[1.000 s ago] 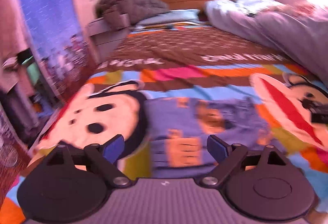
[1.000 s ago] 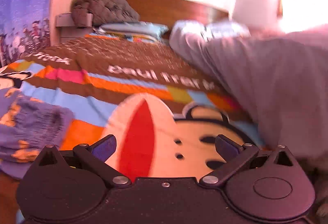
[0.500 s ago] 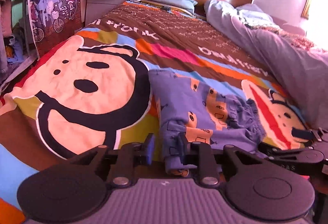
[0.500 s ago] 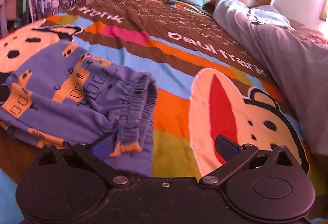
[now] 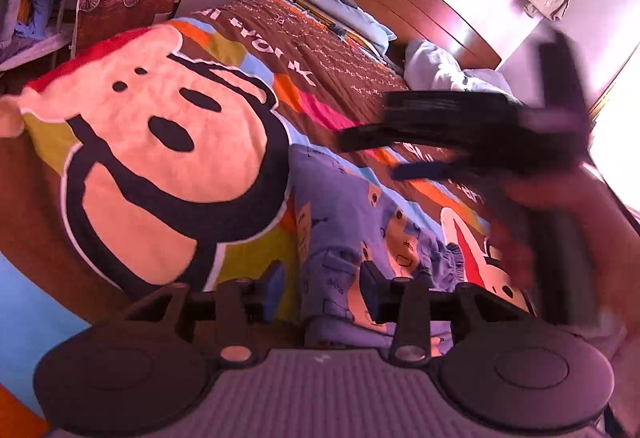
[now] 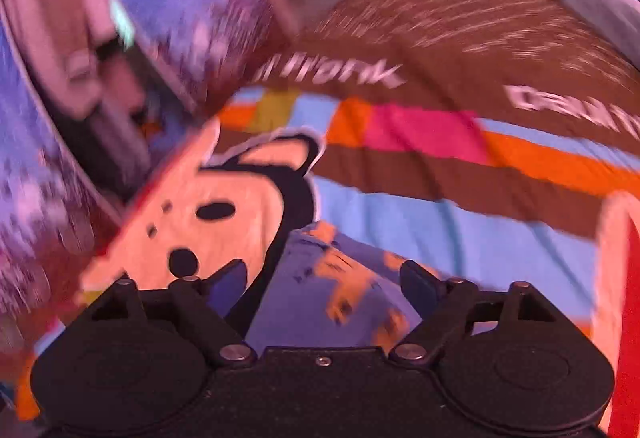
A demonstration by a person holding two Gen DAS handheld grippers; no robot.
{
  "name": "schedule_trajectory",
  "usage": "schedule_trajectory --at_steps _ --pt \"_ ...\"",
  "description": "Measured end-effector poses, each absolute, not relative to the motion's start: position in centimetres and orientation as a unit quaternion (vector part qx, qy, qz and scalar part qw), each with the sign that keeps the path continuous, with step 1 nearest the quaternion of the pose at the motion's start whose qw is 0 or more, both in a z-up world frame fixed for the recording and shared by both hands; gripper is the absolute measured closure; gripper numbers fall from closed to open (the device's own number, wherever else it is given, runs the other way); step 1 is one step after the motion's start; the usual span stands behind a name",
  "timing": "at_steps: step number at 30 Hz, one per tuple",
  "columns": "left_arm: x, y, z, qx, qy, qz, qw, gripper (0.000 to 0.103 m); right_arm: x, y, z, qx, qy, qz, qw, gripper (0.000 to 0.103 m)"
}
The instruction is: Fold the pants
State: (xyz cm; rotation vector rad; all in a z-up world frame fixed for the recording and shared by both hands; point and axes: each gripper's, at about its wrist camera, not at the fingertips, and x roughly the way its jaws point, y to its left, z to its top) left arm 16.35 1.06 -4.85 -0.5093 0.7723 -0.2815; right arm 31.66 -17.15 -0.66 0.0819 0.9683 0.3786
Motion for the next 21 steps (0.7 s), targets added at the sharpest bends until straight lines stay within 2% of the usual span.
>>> schedule_trajectory --at_steps 2,3,4,5,6,9,12,16,18,21 --pt "16.7 0.9 -5.3 -0.258 0.383 -0.138 0.876 0.058 33.9 -14.4 -1.7 -0.018 0.492 0.180 0.851 0.024" --pt "16.7 0.9 -5.5 -0.268 0.386 -0.140 0.872 0.059 34.6 -13.3 -2.3 -0.041 0.504 0.180 0.843 0.033" --pt "16.8 0.9 -5.6 -0.275 0.386 -0.140 0.870 0.060 35.1 -12.2 -2.8 -0.068 0.513 0.183 0.836 0.049" --pt "16.9 0.9 -5.6 -0.276 0.382 -0.135 0.872 0.087 34.9 -11.6 -3.6 -0.089 0.516 0.187 0.831 0.057" --pt "17.0 0.8 -5.5 -0.266 0.380 -0.128 0.876 0.094 34.8 -11.0 -3.9 -0.108 0.517 0.191 0.827 0.067" --pt "16.7 0.1 -4.9 -0.246 0.363 -0.126 0.890 0.096 34.0 -10.3 -4.4 -0.139 0.511 0.199 0.824 0.088" --pt "16.4 -0.8 -4.5 -0.216 0.360 -0.124 0.899 0.097 33.5 -10.1 -3.9 -0.169 0.494 0.202 0.829 0.094" --pt "16.0 -1.1 -4.7 -0.208 0.379 -0.109 0.895 0.097 33.9 -9.7 -3.4 -0.183 0.473 0.201 0.838 0.096" --pt "15.9 -1.0 -4.7 -0.210 0.383 -0.110 0.893 0.097 34.3 -9.6 -3.2 -0.180 0.464 0.195 0.845 0.103" --pt "15.9 -0.7 -4.8 -0.219 0.393 -0.111 0.886 0.097 35.2 -9.7 -3.1 -0.171 0.453 0.179 0.857 0.103"
